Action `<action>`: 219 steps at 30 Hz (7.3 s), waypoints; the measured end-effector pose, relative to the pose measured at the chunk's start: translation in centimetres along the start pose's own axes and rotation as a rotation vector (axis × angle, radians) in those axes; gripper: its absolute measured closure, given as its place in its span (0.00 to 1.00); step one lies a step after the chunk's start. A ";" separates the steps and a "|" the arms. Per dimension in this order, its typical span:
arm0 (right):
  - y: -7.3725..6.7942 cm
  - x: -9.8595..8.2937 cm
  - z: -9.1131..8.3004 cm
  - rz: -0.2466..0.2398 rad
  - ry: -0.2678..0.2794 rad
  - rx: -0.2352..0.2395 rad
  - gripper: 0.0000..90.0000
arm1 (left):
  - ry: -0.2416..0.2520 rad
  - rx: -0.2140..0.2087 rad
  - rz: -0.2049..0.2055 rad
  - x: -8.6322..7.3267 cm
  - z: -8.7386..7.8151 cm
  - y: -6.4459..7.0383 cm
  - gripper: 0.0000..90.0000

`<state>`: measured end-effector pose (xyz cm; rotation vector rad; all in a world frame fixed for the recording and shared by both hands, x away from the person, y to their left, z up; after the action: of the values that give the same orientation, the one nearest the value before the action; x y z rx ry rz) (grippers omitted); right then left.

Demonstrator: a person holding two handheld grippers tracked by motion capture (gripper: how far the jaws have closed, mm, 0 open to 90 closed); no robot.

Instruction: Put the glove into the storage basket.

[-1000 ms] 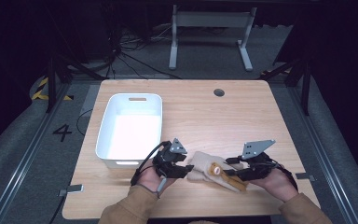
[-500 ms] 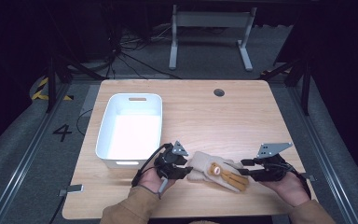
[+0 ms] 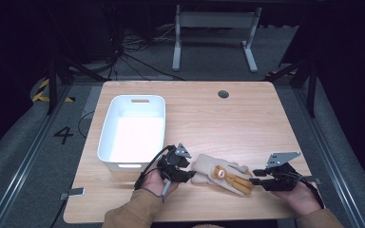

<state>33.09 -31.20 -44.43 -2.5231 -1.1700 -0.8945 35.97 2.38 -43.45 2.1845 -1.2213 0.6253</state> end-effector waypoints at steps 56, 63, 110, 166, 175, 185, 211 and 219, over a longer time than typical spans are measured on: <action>-0.5 1.7 -3.0 -0.042 0.095 -0.129 0.98 | 0.030 0.070 0.183 1.4 -0.7 3.7 1.00; 0.6 2.9 -3.6 -0.027 0.136 -0.156 0.98 | 0.053 0.097 0.184 1.0 -1.5 4.0 1.00; 2.1 1.6 1.5 0.066 -0.006 -0.045 0.81 | -0.148 0.010 0.065 -1.2 0.9 2.4 0.66; 3.1 0.1 -2.1 0.179 0.112 -0.078 0.72 | -0.161 -0.055 0.220 7.4 9.0 3.3 0.00; 3.0 -0.4 -2.3 0.193 0.109 -0.086 0.71 | -0.218 -0.050 0.226 7.4 10.3 3.4 0.00; 3.1 -0.6 -2.3 0.195 0.111 -0.084 0.71 | -0.258 -0.053 0.212 7.2 11.2 3.4 0.00; 2.9 -0.5 -2.0 0.200 0.108 -0.076 0.70 | -0.267 -0.022 0.245 6.9 10.8 3.2 0.29; 2.8 -0.5 -2.0 0.199 0.110 -0.077 0.71 | -0.267 -0.009 0.245 6.9 10.2 3.4 0.60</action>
<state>34.10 -34.22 -42.95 -2.5575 -0.8501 -1.0291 37.60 -10.08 -45.83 2.1797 -1.6442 0.4291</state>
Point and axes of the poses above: each handheld gripper's, and its own axes: z roughly forward along the jaws, x roughly out of its top, y roughly to its right, the point moved 2 cm from there along z, roughly forward along the jaws, and after that the axes turned 7 degrees about -x, right-handed, at the moved point
